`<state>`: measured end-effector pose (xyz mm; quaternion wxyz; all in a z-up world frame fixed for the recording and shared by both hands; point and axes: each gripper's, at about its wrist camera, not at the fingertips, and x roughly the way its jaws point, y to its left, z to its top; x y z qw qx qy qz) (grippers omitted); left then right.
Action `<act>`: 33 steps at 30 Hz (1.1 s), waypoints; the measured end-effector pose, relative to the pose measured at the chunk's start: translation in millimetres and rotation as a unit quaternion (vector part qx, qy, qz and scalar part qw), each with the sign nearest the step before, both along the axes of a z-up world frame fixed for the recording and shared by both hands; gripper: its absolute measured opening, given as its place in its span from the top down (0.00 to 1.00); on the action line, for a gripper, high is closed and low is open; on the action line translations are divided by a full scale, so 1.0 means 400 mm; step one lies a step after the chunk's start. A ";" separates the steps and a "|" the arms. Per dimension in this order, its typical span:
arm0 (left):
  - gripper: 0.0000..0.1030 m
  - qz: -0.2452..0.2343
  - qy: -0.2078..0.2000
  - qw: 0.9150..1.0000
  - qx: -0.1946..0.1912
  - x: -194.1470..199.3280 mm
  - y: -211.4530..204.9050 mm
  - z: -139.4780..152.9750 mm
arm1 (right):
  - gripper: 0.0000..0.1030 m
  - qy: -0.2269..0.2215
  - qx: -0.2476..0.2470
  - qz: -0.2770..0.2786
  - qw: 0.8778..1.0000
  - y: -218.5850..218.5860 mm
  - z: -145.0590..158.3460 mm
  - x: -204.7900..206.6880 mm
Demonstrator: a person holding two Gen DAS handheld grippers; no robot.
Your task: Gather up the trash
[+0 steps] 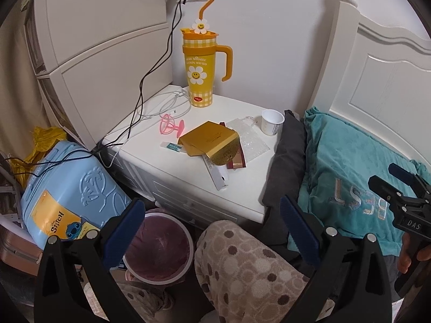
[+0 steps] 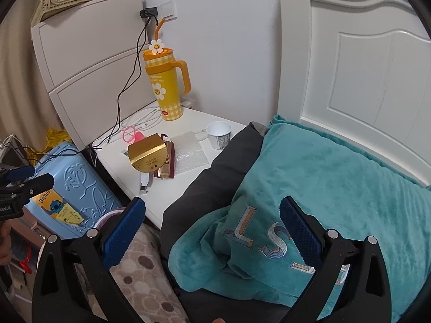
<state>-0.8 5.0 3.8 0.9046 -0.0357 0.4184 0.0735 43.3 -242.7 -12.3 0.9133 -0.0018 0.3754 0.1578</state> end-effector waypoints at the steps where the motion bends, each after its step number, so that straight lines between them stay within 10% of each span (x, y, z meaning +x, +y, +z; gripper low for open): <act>1: 0.05 0.003 -0.001 1.000 -0.001 -0.004 0.002 0.004 | 0.06 -0.001 0.001 0.002 1.000 0.001 0.002 -0.001; 33: 0.05 0.020 -0.018 1.000 -0.007 -0.016 0.008 0.018 | 0.06 -0.003 0.002 -0.011 1.000 -0.003 0.009 -0.012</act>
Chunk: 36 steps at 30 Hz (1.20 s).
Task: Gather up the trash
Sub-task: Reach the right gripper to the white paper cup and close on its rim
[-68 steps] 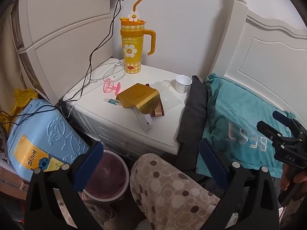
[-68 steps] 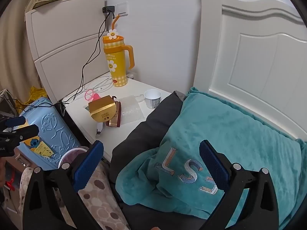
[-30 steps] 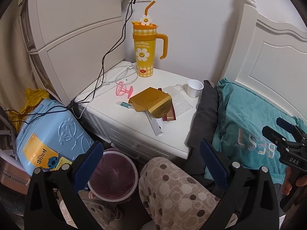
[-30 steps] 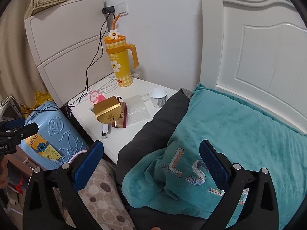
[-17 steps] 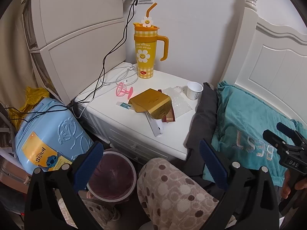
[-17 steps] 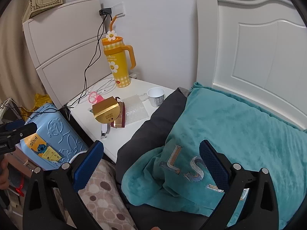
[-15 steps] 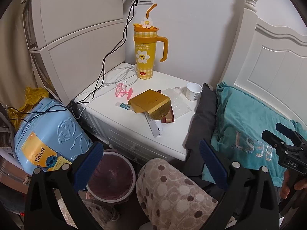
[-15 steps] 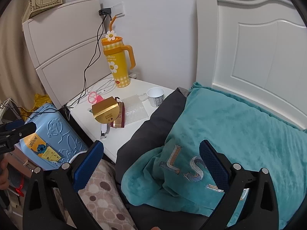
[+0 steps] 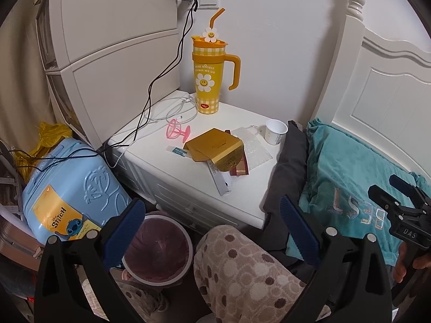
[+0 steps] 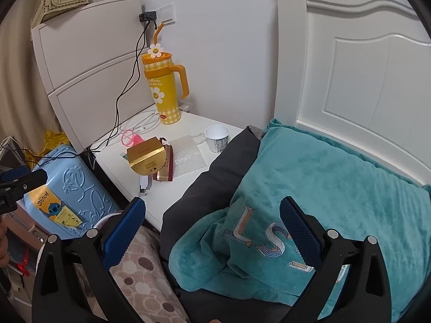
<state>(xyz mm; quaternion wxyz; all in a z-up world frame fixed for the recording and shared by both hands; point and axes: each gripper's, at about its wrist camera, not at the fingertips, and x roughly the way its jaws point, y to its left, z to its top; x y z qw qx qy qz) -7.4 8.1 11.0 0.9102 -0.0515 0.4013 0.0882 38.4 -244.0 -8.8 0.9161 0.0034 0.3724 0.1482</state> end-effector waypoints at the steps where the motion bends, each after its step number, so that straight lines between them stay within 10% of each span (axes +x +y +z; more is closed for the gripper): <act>1: 0.05 0.001 0.001 1.000 -0.002 0.001 0.003 -0.001 | 0.06 0.001 0.004 0.001 1.000 -0.002 -0.001 0.001; 20: 0.05 -0.001 0.027 0.999 -0.023 0.074 0.031 -0.063 | 0.06 0.025 0.025 0.018 0.999 0.008 -0.035 0.066; 36: 0.05 -0.014 0.044 0.998 -0.040 0.275 0.065 -0.225 | 0.06 0.037 -0.005 0.126 0.991 0.122 -0.147 0.482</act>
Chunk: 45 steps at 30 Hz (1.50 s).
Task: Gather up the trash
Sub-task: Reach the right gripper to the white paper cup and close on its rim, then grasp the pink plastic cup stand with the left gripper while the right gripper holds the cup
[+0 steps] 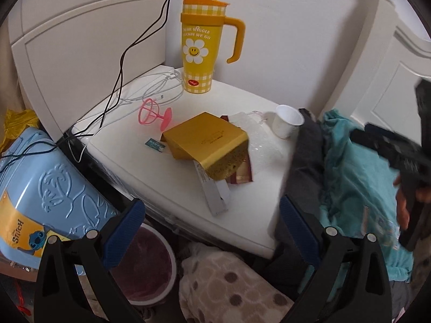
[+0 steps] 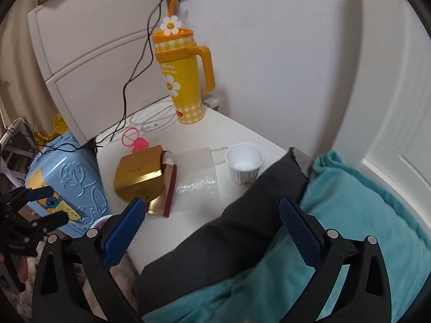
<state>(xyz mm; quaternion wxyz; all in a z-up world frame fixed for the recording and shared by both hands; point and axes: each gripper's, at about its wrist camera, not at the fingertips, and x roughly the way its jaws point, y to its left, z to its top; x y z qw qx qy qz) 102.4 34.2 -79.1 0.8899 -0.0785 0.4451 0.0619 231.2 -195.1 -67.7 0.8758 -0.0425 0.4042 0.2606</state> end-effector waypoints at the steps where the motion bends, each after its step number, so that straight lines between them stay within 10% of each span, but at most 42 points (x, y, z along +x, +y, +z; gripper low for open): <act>1: 0.05 0.001 0.005 1.000 0.004 0.012 0.005 -0.008 | 0.08 0.004 -0.001 0.000 1.000 0.005 -0.010 0.031; 13: 0.05 0.002 0.025 1.000 -0.004 0.111 0.063 -0.091 | 0.56 0.085 -0.072 0.004 0.994 0.055 -0.188 0.339; 19: 0.05 0.004 0.038 0.999 -0.034 0.151 0.094 -0.129 | 0.63 0.109 -0.097 0.013 0.989 0.089 -0.247 0.385; 23: 0.05 0.004 0.040 0.999 -0.027 0.161 0.100 -0.141 | 0.93 0.124 -0.093 0.015 0.988 0.099 -0.258 0.388; 45: 0.05 0.009 -0.013 1.000 0.017 0.347 0.288 -0.094 | 0.95 0.079 -0.052 0.019 0.995 0.090 -0.128 0.260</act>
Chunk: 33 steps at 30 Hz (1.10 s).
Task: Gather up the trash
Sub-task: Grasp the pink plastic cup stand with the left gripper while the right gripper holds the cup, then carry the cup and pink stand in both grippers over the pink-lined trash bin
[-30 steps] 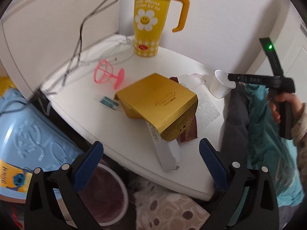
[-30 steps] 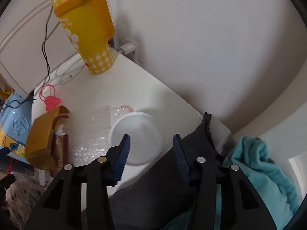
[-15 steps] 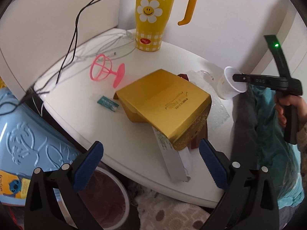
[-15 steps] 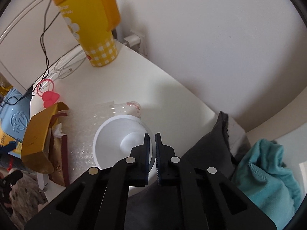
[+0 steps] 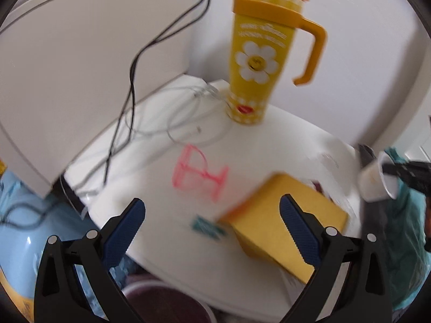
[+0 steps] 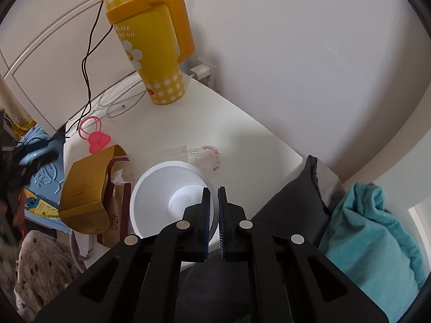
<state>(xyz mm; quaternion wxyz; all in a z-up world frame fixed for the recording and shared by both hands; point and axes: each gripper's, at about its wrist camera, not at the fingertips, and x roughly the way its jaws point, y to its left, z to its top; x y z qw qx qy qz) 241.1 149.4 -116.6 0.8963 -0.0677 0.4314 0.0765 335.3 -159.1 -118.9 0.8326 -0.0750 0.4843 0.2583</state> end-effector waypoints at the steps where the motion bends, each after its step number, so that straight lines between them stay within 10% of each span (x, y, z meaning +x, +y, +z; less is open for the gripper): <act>1: 0.05 -0.003 -0.002 1.000 0.003 0.015 0.012 0.000 | 0.95 -0.001 0.001 -0.003 1.000 -0.002 0.002 -0.001; 12: 0.08 -0.031 0.005 0.999 0.018 0.141 0.106 -0.036 | 0.95 0.003 0.005 -0.020 1.000 0.002 -0.015 -0.001; 25: 0.95 -0.089 0.074 0.993 0.025 0.183 0.097 -0.118 | 0.95 -0.010 0.007 -0.027 1.000 0.005 0.008 -0.009; 33: 0.97 -0.072 0.037 0.996 0.032 0.119 0.055 -0.044 | 0.95 -0.008 0.028 -0.029 0.999 -0.002 0.020 -0.016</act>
